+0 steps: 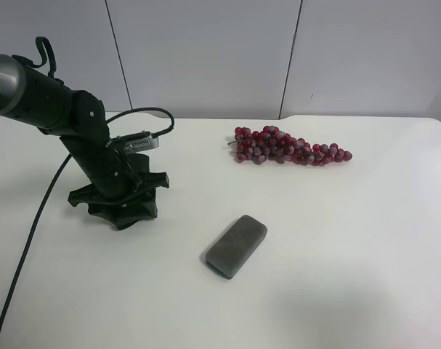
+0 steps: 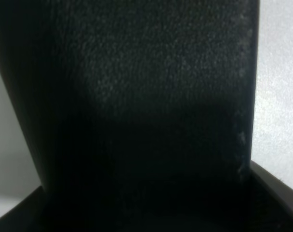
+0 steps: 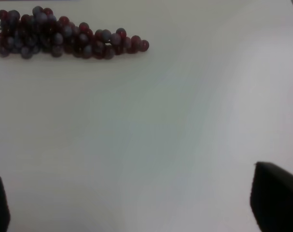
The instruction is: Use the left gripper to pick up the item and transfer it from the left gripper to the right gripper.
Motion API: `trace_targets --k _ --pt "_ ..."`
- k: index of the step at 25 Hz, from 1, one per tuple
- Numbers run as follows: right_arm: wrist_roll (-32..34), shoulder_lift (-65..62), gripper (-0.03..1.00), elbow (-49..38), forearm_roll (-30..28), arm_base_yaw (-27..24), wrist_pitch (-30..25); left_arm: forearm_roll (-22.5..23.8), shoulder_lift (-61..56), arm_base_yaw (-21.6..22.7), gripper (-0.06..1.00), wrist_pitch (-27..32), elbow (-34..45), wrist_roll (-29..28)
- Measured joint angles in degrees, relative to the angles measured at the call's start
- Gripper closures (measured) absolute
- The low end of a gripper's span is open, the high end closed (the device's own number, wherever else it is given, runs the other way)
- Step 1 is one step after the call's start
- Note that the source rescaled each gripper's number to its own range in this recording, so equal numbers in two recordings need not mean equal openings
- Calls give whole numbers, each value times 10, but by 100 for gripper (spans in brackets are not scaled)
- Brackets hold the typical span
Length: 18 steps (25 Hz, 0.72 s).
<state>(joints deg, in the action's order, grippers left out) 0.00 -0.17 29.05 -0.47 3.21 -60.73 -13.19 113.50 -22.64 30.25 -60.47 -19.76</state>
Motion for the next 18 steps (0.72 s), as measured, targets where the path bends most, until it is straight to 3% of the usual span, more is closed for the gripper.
trace_targets --k 13,18 --pt "0 0 -3 0 0 0 0 1 -173 0 92 83 1 96" --pt "0 0 -3 0 0 0 0 -1 -237 0 92 133 1 198"
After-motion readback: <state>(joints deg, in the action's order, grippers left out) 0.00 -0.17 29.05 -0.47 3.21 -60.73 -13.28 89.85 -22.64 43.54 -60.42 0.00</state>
